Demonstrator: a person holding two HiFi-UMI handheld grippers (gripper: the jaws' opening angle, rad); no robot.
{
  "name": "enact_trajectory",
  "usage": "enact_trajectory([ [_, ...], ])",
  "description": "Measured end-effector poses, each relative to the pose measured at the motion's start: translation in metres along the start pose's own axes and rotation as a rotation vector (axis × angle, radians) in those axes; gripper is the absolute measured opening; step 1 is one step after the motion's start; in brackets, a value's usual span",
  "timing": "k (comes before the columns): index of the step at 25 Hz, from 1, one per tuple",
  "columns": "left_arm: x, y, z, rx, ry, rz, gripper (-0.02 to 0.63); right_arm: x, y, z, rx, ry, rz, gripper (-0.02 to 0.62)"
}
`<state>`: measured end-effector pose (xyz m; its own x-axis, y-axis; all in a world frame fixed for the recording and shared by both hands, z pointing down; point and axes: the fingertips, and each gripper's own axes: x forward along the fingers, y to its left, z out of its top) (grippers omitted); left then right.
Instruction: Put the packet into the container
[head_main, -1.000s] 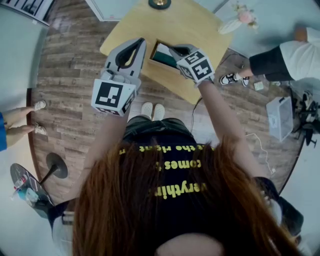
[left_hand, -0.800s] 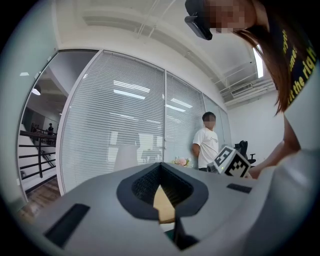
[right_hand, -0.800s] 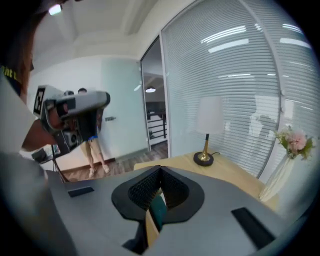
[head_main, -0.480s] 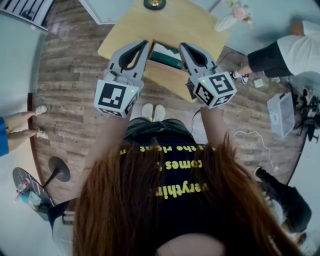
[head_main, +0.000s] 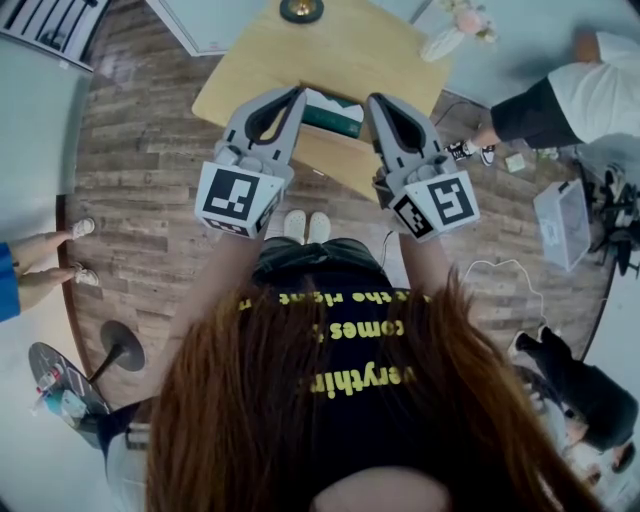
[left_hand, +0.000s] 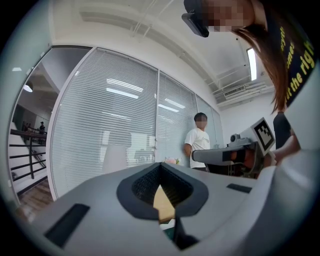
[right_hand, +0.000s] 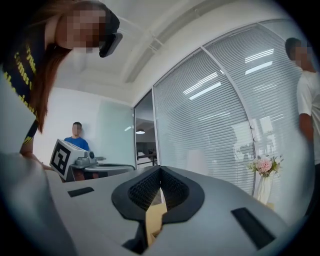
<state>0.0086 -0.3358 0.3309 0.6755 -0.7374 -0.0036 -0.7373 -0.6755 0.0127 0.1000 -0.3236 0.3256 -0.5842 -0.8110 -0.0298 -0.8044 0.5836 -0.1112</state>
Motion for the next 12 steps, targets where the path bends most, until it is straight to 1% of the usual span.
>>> enact_trajectory([
  [7,-0.001,-0.004,0.001,0.001,0.001,-0.005,-0.003,-0.011,0.006,0.014,-0.013,-0.044,-0.008,0.015],
  [12,0.001,-0.004,0.000,0.003,0.003,-0.006,-0.003,-0.013,0.007,0.019,-0.021,-0.056,-0.012,0.015],
])
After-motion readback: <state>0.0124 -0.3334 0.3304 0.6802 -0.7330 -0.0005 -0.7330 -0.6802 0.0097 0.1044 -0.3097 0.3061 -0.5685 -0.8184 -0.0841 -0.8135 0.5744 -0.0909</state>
